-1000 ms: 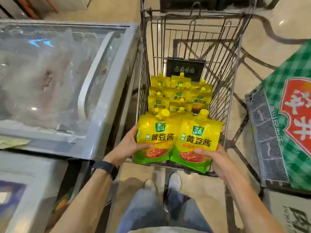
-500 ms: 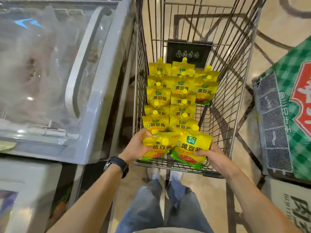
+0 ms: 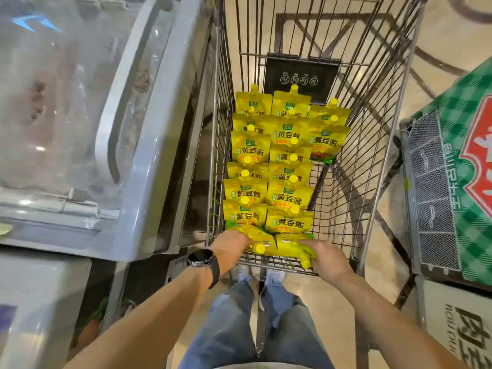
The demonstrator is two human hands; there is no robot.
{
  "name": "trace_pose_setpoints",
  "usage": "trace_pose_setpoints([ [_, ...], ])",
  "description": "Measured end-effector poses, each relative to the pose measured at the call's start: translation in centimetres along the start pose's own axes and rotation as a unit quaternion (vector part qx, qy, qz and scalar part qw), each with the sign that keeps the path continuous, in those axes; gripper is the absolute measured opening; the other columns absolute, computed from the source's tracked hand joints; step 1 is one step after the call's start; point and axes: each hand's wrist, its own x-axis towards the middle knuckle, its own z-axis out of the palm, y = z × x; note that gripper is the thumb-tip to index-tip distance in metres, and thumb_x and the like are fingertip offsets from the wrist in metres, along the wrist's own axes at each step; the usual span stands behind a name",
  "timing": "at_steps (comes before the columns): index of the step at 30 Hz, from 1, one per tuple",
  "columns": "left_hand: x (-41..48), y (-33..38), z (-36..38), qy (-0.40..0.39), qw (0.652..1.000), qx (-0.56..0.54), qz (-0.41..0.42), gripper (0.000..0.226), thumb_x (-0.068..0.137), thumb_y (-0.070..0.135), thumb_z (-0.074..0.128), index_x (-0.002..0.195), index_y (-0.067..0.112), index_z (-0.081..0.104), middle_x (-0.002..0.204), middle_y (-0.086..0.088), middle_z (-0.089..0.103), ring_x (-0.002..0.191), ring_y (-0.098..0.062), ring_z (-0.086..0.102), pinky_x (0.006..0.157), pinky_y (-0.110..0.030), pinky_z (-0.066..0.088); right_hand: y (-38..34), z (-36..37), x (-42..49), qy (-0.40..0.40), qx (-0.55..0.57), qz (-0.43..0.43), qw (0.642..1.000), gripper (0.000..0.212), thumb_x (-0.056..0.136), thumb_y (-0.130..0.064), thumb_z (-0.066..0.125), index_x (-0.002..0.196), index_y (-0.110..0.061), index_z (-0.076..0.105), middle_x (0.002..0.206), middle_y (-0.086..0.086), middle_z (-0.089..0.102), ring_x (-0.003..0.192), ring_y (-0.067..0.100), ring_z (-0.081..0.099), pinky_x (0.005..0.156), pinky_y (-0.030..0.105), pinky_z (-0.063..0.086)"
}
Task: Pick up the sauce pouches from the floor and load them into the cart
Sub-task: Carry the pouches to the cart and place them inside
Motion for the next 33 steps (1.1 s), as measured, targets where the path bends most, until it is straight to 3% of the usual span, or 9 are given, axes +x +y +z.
trace_pose_setpoints([
  [2,0.1,-0.6,-0.7,-0.004,0.999,-0.035,0.027,0.026,0.1,0.003,0.049,0.116,0.007,0.068,0.115,-0.019,0.069,0.111,-0.037,0.065,0.085,-0.037,0.05,0.2,0.0,-0.1,0.004,-0.011,-0.022,1.0,0.067,0.082,0.002,0.056,0.137,-0.037,0.054,0.141,-0.004,0.056,0.124,0.025,0.057,0.099,0.035,0.046],
  [4,0.1,-1.3,-1.6,0.013,0.998,-0.052,0.031,0.025,0.103,0.01,0.05,0.118,0.003,0.068,0.117,-0.016,0.07,0.11,-0.031,0.066,0.087,-0.028,0.048,0.4,0.0,0.1,0.002,-0.04,-0.04,0.998,0.068,0.082,0.003,0.056,0.139,-0.035,0.052,0.146,-0.005,0.05,0.13,0.022,0.052,0.104,0.034,0.044],
  [10,0.7,-0.5,-2.6,-0.001,0.998,-0.012,-0.066,0.033,0.094,0.001,0.05,0.119,0.016,0.065,0.116,-0.011,0.069,0.106,-0.033,0.067,0.086,-0.04,0.055,0.2,-0.5,0.8,-0.035,-0.128,-0.091,0.987,0.061,0.086,-0.013,0.058,0.143,-0.031,0.046,0.145,-0.003,0.049,0.129,0.021,0.051,0.098,0.036,0.046],
  [13,1.0,1.4,-1.3,-0.005,0.998,-0.011,-0.056,0.044,0.094,0.007,0.056,0.132,0.029,0.058,0.125,-0.009,0.065,0.114,-0.033,0.063,0.088,-0.041,0.053,0.2,-0.4,0.8,-0.016,-0.125,-0.099,0.987,0.048,0.091,-0.025,0.055,0.138,-0.032,0.05,0.138,-0.004,0.055,0.121,0.021,0.056,0.09,0.036,0.047],
  [19,1.1,1.2,-1.5,-0.011,0.999,0.004,-0.042,0.042,0.1,0.01,0.054,0.139,0.023,0.056,0.131,-0.014,0.062,0.121,-0.034,0.058,0.096,-0.04,0.049,-0.7,-0.7,0.2,0.012,-0.001,-0.075,0.997,0.025,0.089,-0.019,0.059,0.111,-0.028,0.067,0.092,0.003,0.07,0.091,0.028,0.065,0.073,0.037,0.051],
  [23,0.6,-0.3,-2.4,-0.024,0.998,0.004,-0.05,0.041,0.097,0.008,0.059,0.133,0.028,0.06,0.128,-0.011,0.064,0.118,-0.032,0.06,0.096,-0.041,0.052,-1.2,-1.3,0.8,0.007,0.033,-0.093,0.995,0.013,0.086,-0.022,0.065,0.099,-0.024,0.068,0.081,0.0,0.069,0.077,0.025,0.065,0.066,0.038,0.051],
  [25,0.5,-0.1,-2.5,-0.013,0.998,0.007,-0.063,0.042,0.094,0.008,0.06,0.129,0.03,0.062,0.127,-0.009,0.065,0.117,-0.032,0.061,0.094,-0.041,0.052,-2.0,-1.1,1.5,0.001,0.04,-0.081,0.996,0.016,0.083,-0.017,0.065,0.097,-0.023,0.067,0.087,0.003,0.07,0.083,0.029,0.066,0.066,0.037,0.051],
  [29,0.7,0.8,-2.0,-0.006,0.997,-0.008,-0.07,0.039,0.093,0.005,0.059,0.125,0.026,0.063,0.125,-0.008,0.065,0.115,-0.033,0.062,0.09,-0.041,0.051,-4.3,0.4,2.8,-0.017,-0.059,-0.047,0.997,0.044,0.084,-0.009,0.065,0.125,-0.027,0.062,0.117,0.007,0.067,0.11,0.032,0.062,0.085,0.039,0.052],
  [33,0.8,-0.2,-2.1,-0.016,0.997,-0.047,-0.055,0.032,0.094,0.012,0.063,0.124,0.023,0.064,0.128,-0.01,0.064,0.118,-0.033,0.06,0.095,-0.037,0.048,-4.5,0.6,3.5,-0.01,-0.032,-0.01,0.999,0.047,0.086,0.003,0.058,0.122,-0.026,0.066,0.12,0.011,0.066,0.115,0.033,0.059,0.093,0.036,0.048],
])
